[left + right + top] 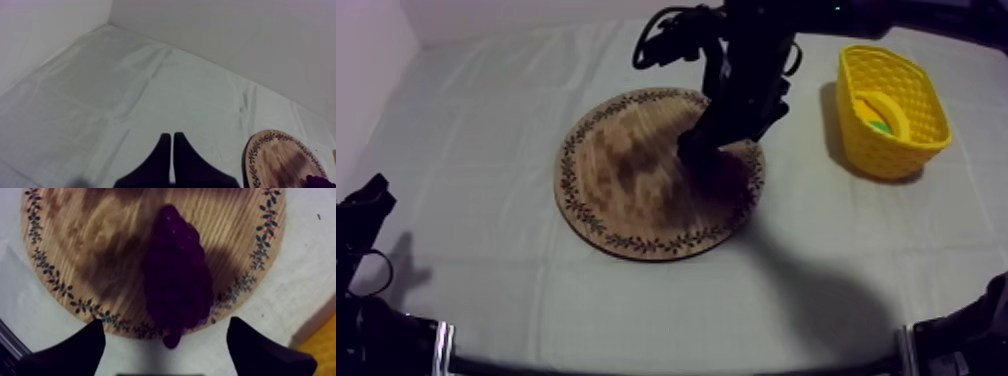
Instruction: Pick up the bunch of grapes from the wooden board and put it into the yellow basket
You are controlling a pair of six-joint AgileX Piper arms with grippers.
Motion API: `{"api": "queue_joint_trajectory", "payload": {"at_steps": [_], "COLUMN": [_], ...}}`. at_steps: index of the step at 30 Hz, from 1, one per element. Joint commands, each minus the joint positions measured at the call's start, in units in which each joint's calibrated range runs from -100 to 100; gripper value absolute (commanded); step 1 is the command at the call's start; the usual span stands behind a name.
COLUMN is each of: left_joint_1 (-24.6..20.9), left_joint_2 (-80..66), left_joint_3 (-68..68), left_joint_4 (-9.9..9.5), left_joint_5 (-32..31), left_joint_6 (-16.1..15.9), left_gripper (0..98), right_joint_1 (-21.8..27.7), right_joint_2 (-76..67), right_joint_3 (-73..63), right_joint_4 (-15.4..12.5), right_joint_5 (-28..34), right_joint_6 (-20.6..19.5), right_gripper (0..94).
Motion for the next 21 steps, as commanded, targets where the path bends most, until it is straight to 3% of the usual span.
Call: {"api": "queue_joint_trajectory", "payload": {"at_steps": [1,14,21], "left_joint_1": [0.0,0.0,0.0], "left_joint_2": [0.0,0.0,0.0], "left_joint_3": [0.0,0.0,0.0], "left_joint_4": [0.01,0.01,0.01], "left_joint_5": [0.0,0.0,0.0], "left_joint_6": [0.0,0.0,0.0], "left_gripper": [0.0,0.0,0.0], "right_joint_1": [0.0,0.4,0.7], "right_joint_2": [1.8,10.5,13.9], "right_joint_3": [-0.3,-4.4,-6.9], "right_joint_4": [0.2,1.3,1.7], "right_joint_5": [0.0,-3.0,-3.5], "right_joint_6": [-0.1,-0.4,-0.5], "right_gripper": [80.9,80.0,74.4]}}
